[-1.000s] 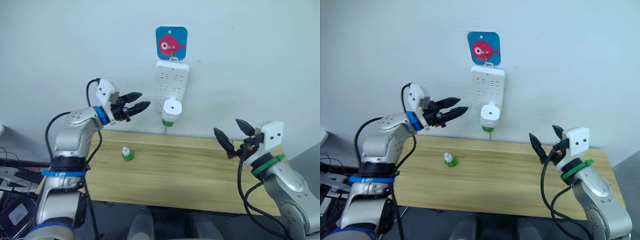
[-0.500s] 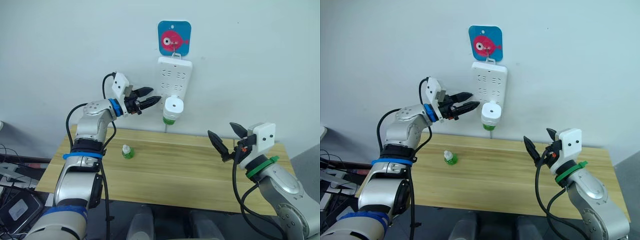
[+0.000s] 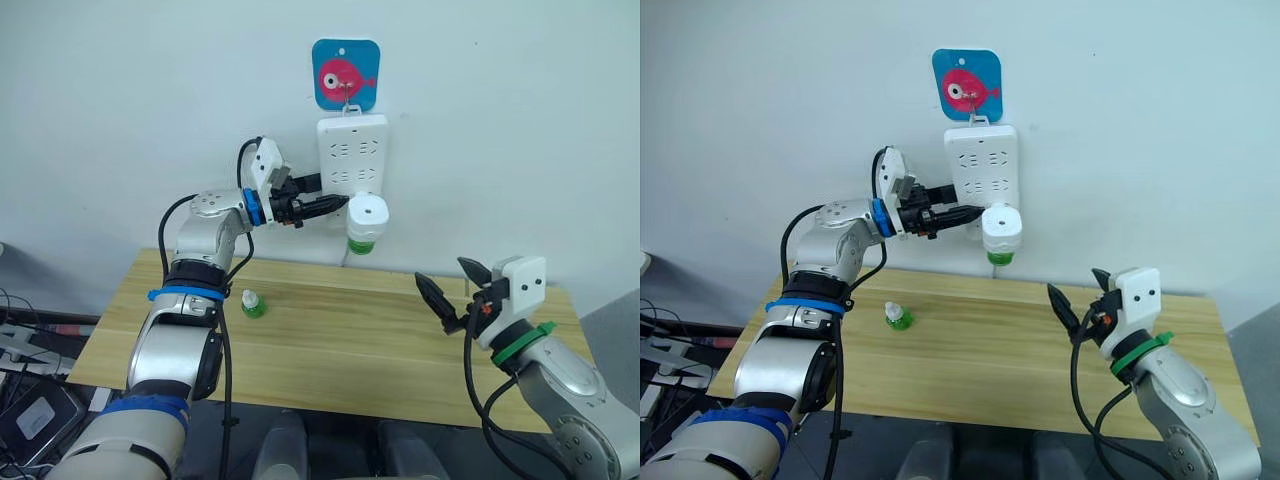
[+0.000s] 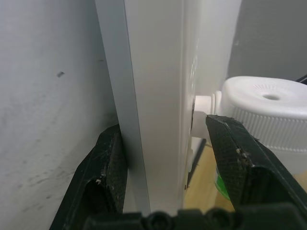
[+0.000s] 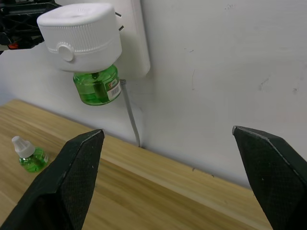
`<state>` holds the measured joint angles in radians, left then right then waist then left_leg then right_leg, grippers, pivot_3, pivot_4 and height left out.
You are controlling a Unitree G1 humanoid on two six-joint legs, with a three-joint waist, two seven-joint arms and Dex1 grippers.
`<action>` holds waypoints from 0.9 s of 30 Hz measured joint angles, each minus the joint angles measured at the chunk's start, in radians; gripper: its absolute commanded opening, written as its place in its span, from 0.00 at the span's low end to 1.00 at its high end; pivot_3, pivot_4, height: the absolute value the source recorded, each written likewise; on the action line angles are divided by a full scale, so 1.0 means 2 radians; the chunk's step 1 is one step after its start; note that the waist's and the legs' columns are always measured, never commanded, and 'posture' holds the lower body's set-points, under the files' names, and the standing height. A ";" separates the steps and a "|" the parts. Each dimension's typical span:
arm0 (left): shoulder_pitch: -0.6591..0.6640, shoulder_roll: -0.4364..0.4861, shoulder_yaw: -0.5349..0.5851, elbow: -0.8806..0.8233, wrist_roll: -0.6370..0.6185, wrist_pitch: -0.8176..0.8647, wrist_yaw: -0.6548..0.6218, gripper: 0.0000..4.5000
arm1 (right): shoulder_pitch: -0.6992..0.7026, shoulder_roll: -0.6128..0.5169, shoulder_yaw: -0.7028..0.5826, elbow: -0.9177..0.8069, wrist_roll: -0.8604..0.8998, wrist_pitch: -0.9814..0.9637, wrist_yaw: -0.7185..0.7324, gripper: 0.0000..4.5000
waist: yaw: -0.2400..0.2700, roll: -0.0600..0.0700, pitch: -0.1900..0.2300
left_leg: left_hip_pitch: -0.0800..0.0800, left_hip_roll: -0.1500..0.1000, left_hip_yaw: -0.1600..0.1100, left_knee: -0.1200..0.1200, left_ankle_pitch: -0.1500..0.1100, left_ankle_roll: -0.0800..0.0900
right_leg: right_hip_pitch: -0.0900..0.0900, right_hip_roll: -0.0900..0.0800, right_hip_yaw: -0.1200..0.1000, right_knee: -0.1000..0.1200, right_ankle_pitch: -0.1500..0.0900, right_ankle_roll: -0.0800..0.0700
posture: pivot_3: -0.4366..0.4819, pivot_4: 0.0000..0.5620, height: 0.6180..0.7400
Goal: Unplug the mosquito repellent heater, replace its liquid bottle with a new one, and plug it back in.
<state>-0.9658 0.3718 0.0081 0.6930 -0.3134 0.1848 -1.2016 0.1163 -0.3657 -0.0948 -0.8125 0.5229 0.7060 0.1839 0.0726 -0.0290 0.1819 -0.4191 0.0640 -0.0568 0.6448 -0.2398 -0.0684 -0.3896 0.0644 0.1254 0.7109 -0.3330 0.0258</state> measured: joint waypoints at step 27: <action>-0.003 -0.012 0.014 -0.007 0.001 0.013 -0.016 0.29 | -0.218 0.132 0.085 0.023 -0.037 0.142 -0.158 1.00 | -0.008 0.002 0.012 | -0.001 -0.001 -0.004 0.001 0.002 -0.003 | 0.000 -0.001 -0.003 0.001 0.000 0.000 | 0.64 0.39 1.00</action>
<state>-0.9721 0.3483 0.0363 0.6797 -0.3112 0.2116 -1.2327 -0.3191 -0.1024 0.0760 -0.7657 0.4488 0.9908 -0.1321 0.0561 -0.0250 0.2069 -0.4208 0.0623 -0.0642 0.6458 -0.2355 -0.0745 -0.3887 0.0628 0.1195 0.7131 -0.3330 0.0259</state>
